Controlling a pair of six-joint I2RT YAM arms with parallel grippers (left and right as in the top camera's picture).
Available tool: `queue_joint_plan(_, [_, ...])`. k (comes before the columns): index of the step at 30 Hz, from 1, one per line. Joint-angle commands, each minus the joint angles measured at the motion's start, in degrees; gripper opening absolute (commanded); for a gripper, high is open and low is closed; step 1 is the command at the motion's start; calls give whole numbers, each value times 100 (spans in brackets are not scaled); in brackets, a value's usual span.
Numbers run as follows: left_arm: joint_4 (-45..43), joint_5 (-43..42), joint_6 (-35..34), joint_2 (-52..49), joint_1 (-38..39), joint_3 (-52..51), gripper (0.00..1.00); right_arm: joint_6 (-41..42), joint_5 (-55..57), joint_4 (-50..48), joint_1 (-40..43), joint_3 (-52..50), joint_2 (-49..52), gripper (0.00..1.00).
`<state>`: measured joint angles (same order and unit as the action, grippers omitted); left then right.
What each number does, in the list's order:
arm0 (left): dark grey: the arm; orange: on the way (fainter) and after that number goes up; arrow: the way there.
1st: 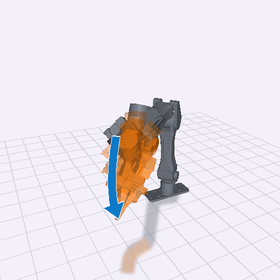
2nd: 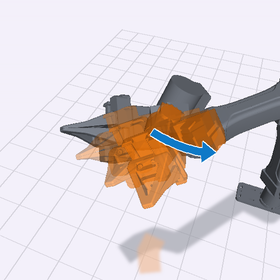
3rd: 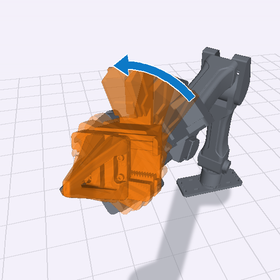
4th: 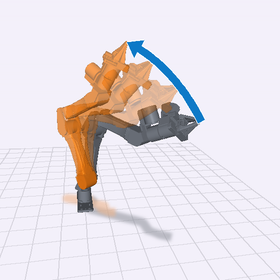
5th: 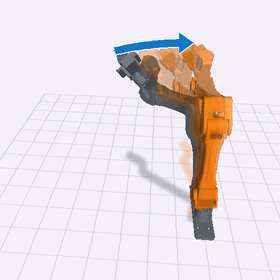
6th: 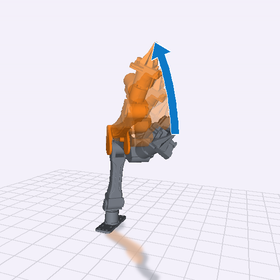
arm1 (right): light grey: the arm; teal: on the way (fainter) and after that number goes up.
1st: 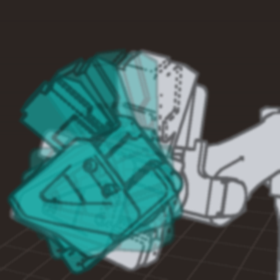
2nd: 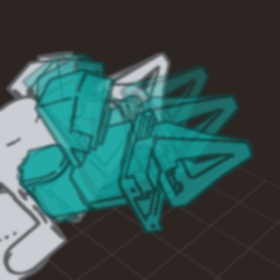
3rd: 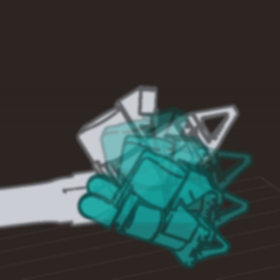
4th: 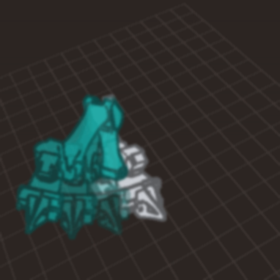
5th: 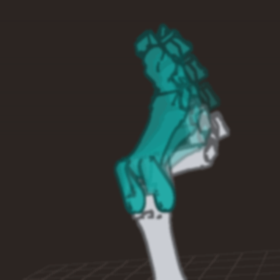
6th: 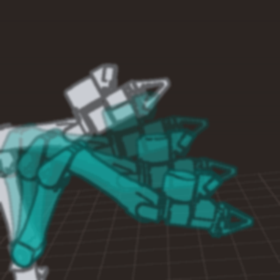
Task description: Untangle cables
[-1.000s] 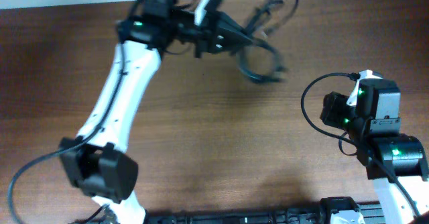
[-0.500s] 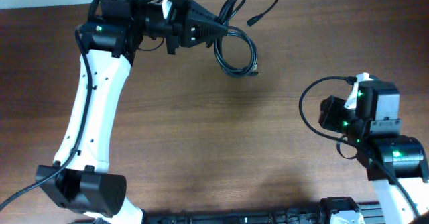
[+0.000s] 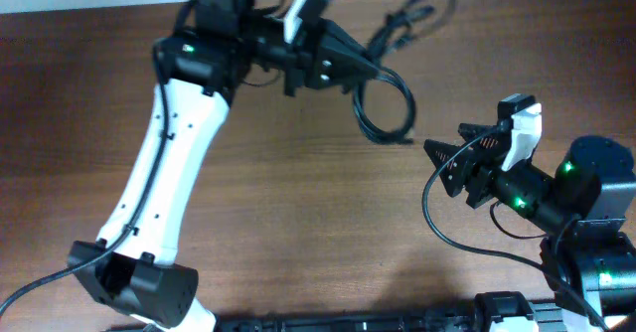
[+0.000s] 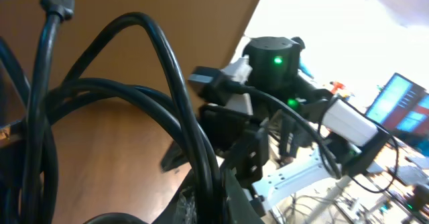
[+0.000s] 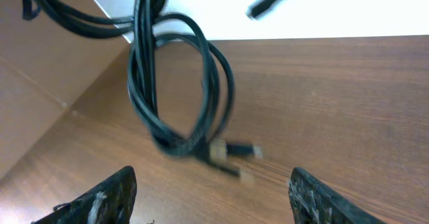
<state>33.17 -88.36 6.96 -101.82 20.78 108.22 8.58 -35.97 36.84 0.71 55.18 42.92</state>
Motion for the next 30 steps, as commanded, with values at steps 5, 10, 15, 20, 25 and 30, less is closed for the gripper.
queue_joint_plan(5, [-151, -184, -26, 190, 433, 140, 0, -83, -317, -68, 11, 28, 31, 70])
queue_joint_plan(10, [-374, -184, -28, 190, 675, 140, 0, -85, -461, -44, 9, 28, 72, 70])
queue_joint_plan(15, [-730, -184, -31, 190, 957, 140, 0, -85, -461, -20, 11, 28, 219, 64])
queue_joint_plan(20, [-918, -181, -28, 197, 1019, 140, 0, -87, -459, 17, 11, 28, 273, 4])
queue_joint_plan(25, [-1060, -184, -31, 201, 1019, 140, 0, -262, -457, 157, 11, 28, 273, 4])
queue_joint_plan(30, [-1161, -79, -28, 201, 938, 140, 0, -260, -566, 173, 11, 28, 273, 4])
